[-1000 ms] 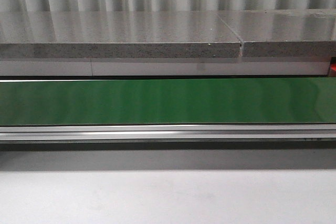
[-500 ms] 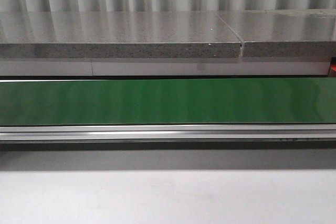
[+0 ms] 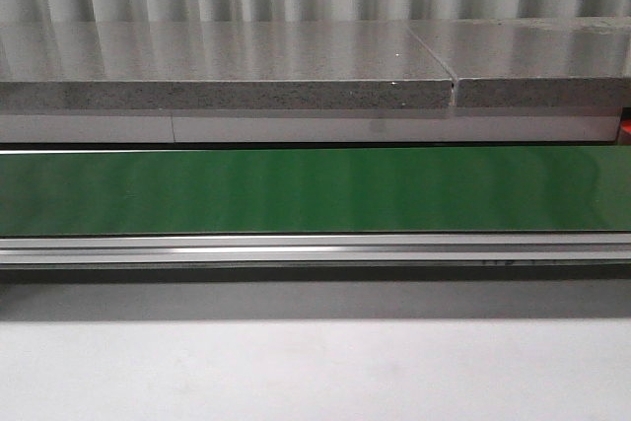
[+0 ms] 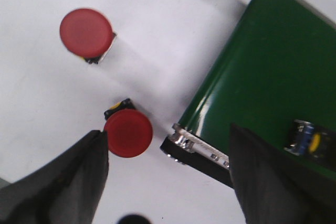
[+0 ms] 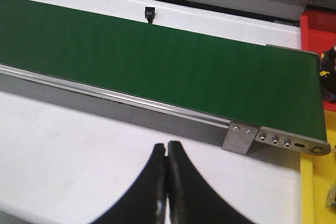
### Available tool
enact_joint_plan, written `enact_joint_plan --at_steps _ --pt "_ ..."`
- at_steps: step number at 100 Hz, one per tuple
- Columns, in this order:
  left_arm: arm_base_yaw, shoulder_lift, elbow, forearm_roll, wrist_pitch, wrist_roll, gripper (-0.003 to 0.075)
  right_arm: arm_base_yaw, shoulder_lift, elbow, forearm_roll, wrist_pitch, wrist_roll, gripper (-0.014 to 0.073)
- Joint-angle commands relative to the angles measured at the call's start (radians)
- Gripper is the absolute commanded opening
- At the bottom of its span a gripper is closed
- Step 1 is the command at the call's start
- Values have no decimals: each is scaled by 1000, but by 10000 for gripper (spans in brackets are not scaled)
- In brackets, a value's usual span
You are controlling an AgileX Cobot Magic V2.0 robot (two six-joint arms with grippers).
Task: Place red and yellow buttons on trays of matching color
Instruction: 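Set the yellow button on the belt start and open the left gripper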
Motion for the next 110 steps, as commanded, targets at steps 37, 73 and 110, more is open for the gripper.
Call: enact_joint_plan --at_steps 37,73,110 --pt "18 143 -4 11 9 -200 458 0 8 -25 3 -62 -6 -67" --pt "18 200 -4 29 31 -262 458 0 8 -25 3 -62 -6 -67" --pt "18 248 -4 33 21 -266 452 0 8 -25 3 -62 -6 -67"
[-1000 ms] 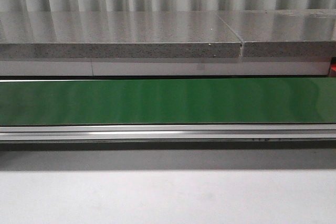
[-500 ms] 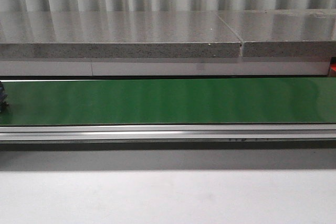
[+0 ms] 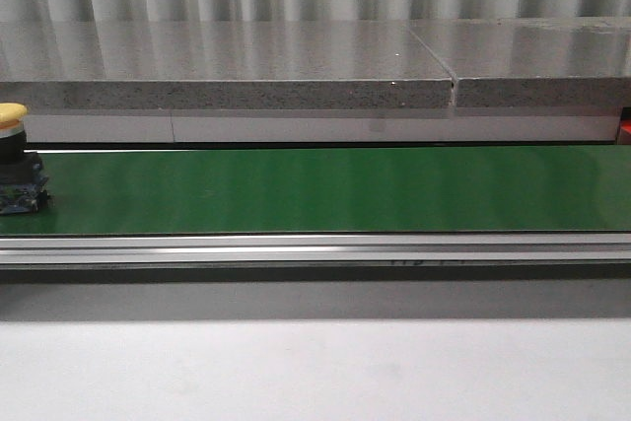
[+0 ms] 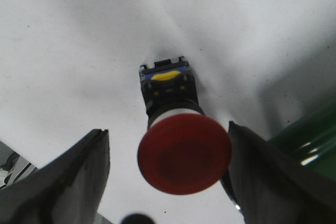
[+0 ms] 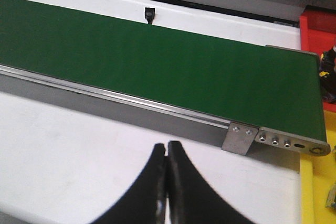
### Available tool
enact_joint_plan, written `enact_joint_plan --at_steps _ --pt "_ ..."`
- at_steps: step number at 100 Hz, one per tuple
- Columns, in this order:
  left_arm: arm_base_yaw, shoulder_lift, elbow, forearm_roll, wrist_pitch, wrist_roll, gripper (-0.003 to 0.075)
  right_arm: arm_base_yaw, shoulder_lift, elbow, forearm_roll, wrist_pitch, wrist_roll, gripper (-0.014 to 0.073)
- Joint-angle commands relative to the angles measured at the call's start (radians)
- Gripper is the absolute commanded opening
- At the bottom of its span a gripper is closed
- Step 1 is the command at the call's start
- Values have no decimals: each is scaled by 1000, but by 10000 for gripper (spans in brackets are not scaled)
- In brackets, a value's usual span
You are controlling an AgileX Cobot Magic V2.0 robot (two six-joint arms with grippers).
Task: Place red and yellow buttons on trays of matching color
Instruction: 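Set the yellow button on the belt start and open the left gripper, then grasp a red-capped button from the pile with the left gripper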
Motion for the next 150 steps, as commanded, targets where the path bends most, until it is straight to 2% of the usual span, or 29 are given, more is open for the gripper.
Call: enact_joint_plan --at_steps 1,13,32,46,60,98,122,150 --pt "2 -30 -23 -7 -9 -10 450 0 10 -25 3 -62 -6 -67" --pt "2 -30 -23 -7 -15 -10 372 0 10 -25 3 -62 -6 -67" --pt "2 -30 -23 -7 -22 -10 194 0 10 -25 3 -62 -6 -67" --pt "2 -38 -23 -7 -22 16 115 0 10 -25 3 -62 -6 -67" --pt "2 -58 -57 -2 -25 81 102 0 10 -25 3 -62 -6 -67" --pt "-13 -151 -259 8 91 291 102 0 10 -25 3 -62 -6 -67" --pt "-133 -162 -367 6 159 389 102 0 10 -25 3 -62 -6 -67" --pt "-296 -132 -375 14 180 444 102 0 10 -25 3 -62 -6 -67"
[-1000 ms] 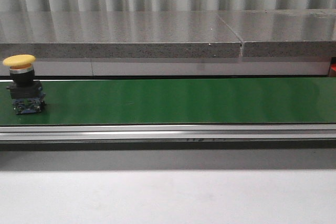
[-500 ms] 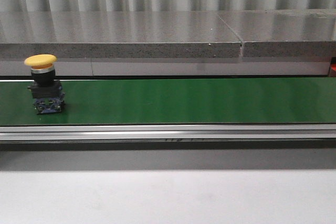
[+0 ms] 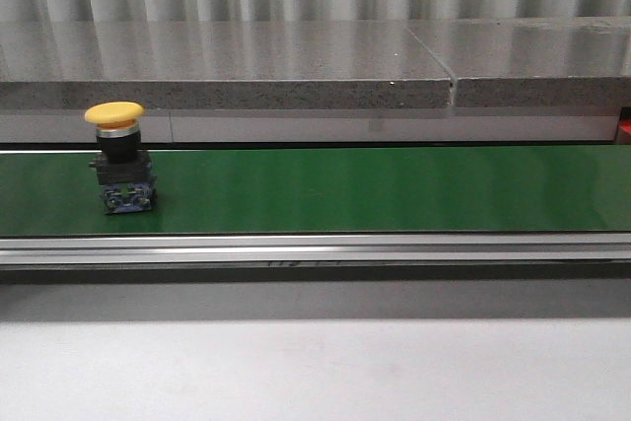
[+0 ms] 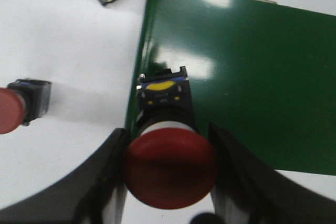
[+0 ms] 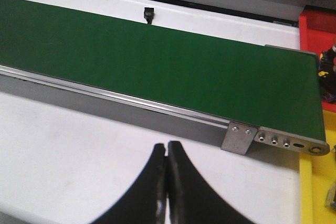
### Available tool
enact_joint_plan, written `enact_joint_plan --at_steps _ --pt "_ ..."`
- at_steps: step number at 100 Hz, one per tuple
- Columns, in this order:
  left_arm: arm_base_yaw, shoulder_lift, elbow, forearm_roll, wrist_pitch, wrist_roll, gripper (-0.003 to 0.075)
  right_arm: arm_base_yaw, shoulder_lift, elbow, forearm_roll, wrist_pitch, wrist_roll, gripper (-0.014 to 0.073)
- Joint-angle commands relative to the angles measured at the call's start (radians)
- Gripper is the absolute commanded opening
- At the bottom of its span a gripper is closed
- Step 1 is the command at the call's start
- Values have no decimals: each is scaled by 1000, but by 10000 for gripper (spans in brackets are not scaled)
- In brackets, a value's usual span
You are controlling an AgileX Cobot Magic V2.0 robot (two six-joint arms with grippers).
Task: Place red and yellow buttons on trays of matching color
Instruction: 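Grasp a red-capped button from the pile with the left gripper, then set the red button on the belt behind the yellow one, release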
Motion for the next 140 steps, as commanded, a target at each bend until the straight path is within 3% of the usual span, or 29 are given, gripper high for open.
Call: enact_joint_plan --at_steps 1,45,57,76,110,115,122,140 --pt "-33 -15 -32 -7 -4 9 102 0 10 -25 3 -62 -6 -67" --pt "-55 90 -33 -2 41 8 112 0 10 -25 3 -62 -6 -67" --pt "-55 96 -33 -13 35 8 225 0 10 -25 3 -62 -6 -67" --pt "-55 85 -38 -29 -2 8 530 0 10 -25 3 -62 -6 -67" --pt "-117 -72 -35 -64 -119 36 546 0 10 -25 3 -62 -6 -67" --pt "-140 -104 -33 -64 -130 36 533 0 10 -25 3 -62 -6 -67" --pt "-180 -145 -27 -64 -148 36 452 0 10 -25 3 -62 -6 -67" --pt "-282 -259 12 -62 -225 36 36 0 10 -25 3 -62 -6 -67"
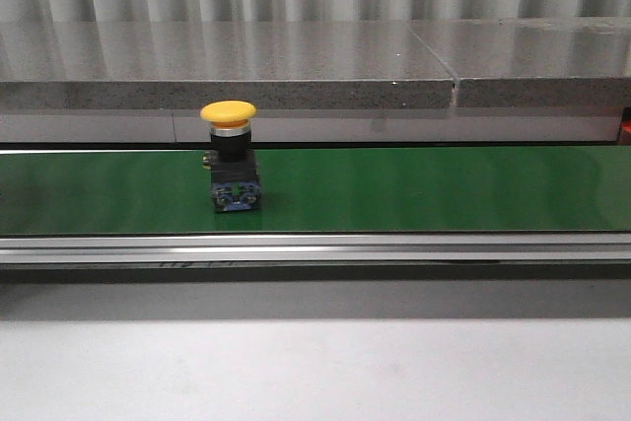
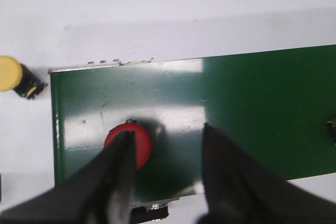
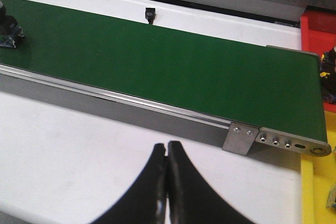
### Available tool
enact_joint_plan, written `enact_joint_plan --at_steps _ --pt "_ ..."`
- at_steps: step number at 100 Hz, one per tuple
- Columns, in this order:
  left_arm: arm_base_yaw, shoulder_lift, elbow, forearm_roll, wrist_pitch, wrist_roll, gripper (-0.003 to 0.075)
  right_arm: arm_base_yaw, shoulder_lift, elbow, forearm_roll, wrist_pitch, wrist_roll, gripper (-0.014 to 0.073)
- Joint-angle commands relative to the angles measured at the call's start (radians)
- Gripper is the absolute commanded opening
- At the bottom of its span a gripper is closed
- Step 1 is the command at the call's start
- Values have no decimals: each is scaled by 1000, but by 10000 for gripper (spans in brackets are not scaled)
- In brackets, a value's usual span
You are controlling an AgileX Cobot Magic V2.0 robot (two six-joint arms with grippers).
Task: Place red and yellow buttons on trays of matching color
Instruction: 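Set the red button on the belt behind the yellow one, release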
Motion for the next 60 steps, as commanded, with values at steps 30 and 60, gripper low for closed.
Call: enact_joint_plan --at_steps 30,60 --pt "-203 -297 180 -20 -198 0 -20 0 10 -25 4 -62 -6 -67" --pt "-267 -574 432 -33 -299 0 -20 0 10 -25 4 -75 -6 -67"
